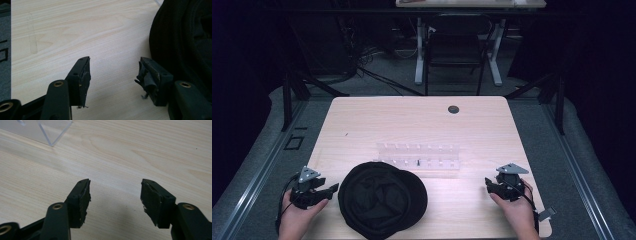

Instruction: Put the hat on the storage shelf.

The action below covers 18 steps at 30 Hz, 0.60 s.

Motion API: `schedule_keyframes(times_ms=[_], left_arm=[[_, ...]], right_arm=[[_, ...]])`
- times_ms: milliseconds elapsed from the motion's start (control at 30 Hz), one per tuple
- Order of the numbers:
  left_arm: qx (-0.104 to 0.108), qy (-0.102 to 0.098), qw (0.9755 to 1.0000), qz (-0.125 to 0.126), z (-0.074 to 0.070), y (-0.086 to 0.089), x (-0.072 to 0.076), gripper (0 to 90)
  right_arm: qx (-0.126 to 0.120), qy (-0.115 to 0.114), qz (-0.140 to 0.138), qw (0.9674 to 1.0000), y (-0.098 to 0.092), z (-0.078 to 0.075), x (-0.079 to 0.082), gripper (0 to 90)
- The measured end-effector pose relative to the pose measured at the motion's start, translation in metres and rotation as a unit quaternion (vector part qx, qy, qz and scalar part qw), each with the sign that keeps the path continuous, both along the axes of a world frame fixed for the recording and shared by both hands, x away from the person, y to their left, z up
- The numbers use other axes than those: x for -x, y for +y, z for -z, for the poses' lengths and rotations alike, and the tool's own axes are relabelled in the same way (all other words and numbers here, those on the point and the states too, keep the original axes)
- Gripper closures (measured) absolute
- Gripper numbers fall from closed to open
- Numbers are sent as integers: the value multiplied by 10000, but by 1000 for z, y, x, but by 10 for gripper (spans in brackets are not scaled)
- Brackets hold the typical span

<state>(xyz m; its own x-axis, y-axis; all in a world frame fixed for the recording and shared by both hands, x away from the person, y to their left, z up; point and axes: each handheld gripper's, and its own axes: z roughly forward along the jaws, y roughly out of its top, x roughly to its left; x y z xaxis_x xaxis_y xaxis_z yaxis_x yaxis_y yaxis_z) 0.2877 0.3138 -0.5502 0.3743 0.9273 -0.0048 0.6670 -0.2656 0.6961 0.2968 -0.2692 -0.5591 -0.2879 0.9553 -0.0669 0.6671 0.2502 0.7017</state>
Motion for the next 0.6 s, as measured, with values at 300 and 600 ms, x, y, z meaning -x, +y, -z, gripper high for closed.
schedule_keyframes(times_ms=[300, 600], left_arm=[[223, 44, 9995, -209, -1, 7, 1, 438], [767, 354, 9963, -131, -9, 11, 5, 476]], right_arm=[[132, -5, -59, 9999, 2, 0, 2, 452], [95, -94, -92, 9999, 9, -4, 3, 472]])
